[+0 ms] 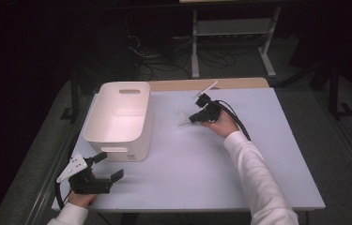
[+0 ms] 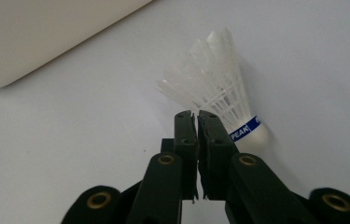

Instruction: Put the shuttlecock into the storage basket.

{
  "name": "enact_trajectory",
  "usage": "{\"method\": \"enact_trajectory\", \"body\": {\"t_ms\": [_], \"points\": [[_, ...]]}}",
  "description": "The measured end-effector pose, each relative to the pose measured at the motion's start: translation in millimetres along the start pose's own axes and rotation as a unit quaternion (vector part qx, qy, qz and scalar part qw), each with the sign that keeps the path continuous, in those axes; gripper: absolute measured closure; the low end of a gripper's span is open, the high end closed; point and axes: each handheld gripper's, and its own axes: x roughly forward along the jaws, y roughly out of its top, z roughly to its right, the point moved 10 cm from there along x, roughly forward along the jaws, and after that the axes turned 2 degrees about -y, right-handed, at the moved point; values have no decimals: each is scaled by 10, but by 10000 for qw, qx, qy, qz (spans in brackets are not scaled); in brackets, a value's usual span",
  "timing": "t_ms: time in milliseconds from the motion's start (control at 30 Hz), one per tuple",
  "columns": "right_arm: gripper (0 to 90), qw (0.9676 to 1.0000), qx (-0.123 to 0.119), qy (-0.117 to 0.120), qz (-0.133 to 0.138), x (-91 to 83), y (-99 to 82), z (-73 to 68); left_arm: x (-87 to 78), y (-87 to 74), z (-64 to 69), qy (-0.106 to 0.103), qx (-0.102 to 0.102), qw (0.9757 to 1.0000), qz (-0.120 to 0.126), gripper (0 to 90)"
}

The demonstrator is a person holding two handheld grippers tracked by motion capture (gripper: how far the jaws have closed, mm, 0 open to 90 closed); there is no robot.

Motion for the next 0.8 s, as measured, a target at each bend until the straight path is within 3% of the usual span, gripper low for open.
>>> {"method": "enact_trajectory", "body": {"t_ms": [133, 267, 300, 433, 567, 800], "points": [[725, 10000, -18, 0, 50, -71, 53, 8, 0, -1, 0, 2, -3, 10000, -3, 14], [552, 9997, -227, -76, 21, -106, 89, 77, -1, -1, -2, 7, 1, 10000, -6, 14], [521, 9999, -151, 0, 28, -112, 102, 56, -2, -1, -1, 4, -6, 10000, -9, 14], [367, 9991, -332, -89, -231, -75, 87, 130, 3, -1, 5, -15, -28, 10000, -6, 14], [272, 9988, -343, -56, -348, -29, 91, 172, 5, -4, 6, -16, -19, 10000, -45, 14], [170, 9965, -739, 26, -397, 65, 99, 220, 4, -3, 3, -5, -35, 10000, -22, 14]]}}
